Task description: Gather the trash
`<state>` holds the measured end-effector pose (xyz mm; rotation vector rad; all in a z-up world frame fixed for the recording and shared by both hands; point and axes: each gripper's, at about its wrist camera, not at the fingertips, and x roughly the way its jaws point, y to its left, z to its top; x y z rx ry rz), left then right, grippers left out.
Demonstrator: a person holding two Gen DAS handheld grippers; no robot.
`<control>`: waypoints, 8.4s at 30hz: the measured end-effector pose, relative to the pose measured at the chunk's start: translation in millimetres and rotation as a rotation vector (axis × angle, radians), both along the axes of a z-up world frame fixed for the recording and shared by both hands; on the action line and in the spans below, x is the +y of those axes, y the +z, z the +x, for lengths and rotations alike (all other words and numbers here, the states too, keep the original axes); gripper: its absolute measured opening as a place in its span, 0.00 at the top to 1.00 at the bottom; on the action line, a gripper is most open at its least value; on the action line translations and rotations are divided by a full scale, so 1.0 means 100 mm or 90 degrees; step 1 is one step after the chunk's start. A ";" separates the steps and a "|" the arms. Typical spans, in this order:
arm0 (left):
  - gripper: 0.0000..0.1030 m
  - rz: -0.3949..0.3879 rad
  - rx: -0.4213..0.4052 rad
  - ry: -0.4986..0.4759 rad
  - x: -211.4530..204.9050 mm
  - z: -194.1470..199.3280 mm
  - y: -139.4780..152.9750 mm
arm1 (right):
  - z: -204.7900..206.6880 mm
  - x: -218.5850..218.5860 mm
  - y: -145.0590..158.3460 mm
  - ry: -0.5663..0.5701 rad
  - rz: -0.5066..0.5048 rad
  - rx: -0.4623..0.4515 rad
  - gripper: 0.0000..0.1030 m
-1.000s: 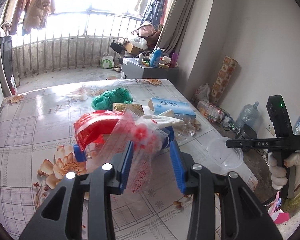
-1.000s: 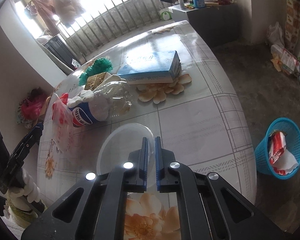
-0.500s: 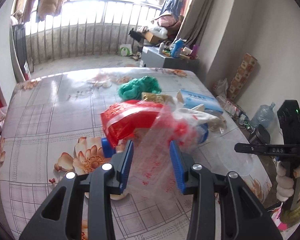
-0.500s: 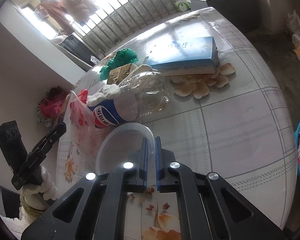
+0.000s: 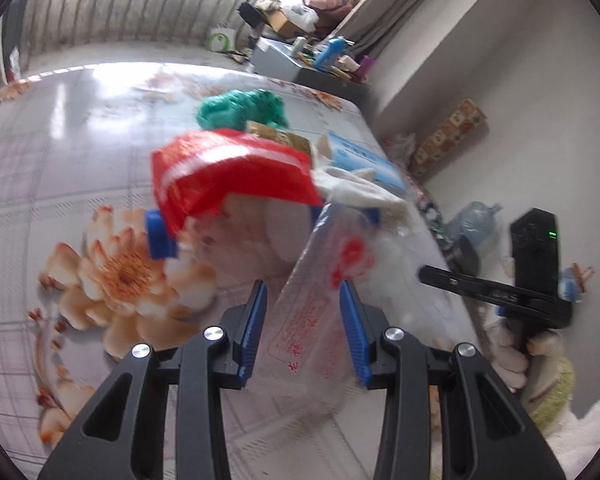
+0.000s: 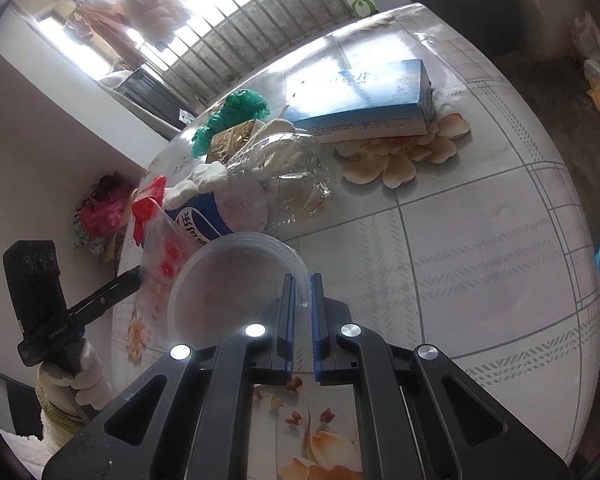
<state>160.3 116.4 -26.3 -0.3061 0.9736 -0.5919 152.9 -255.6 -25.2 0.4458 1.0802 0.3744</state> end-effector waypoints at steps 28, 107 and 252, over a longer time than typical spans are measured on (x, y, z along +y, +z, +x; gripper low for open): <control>0.65 0.059 0.095 0.063 0.25 -0.25 -0.41 | -0.12 -0.04 0.31 0.002 0.078 -0.053 0.96; 0.70 -0.268 0.176 -0.027 0.16 -0.59 -0.40 | 0.06 0.61 -0.30 0.079 0.036 0.019 0.90; 0.47 0.167 -0.189 0.088 -0.12 0.39 0.14 | 0.29 0.81 0.29 0.142 -0.231 -0.198 0.75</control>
